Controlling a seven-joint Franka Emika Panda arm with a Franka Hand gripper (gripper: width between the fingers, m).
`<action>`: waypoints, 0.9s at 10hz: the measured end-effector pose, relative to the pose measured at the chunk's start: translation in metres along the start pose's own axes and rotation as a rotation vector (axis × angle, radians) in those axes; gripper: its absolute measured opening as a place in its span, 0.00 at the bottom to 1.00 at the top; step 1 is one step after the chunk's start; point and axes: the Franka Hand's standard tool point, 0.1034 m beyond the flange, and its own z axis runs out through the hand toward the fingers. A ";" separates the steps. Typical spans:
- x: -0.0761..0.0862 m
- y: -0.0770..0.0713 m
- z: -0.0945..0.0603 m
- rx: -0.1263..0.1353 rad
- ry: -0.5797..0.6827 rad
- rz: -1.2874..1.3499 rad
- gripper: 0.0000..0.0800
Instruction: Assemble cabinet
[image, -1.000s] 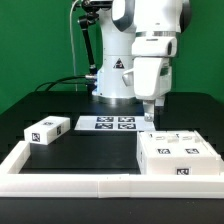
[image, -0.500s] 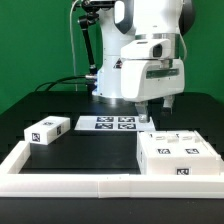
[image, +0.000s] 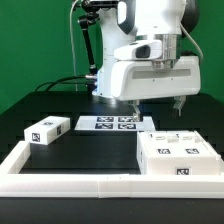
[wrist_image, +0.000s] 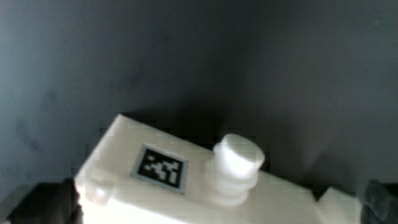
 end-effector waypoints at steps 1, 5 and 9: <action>0.001 -0.002 0.000 0.005 0.001 0.054 1.00; 0.009 0.000 0.017 0.025 -0.012 0.193 1.00; 0.010 -0.005 0.047 0.037 0.004 0.189 1.00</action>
Offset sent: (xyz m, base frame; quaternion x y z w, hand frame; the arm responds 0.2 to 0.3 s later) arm 0.0198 -0.0102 -0.0189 -0.0262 -0.0232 0.0573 0.9977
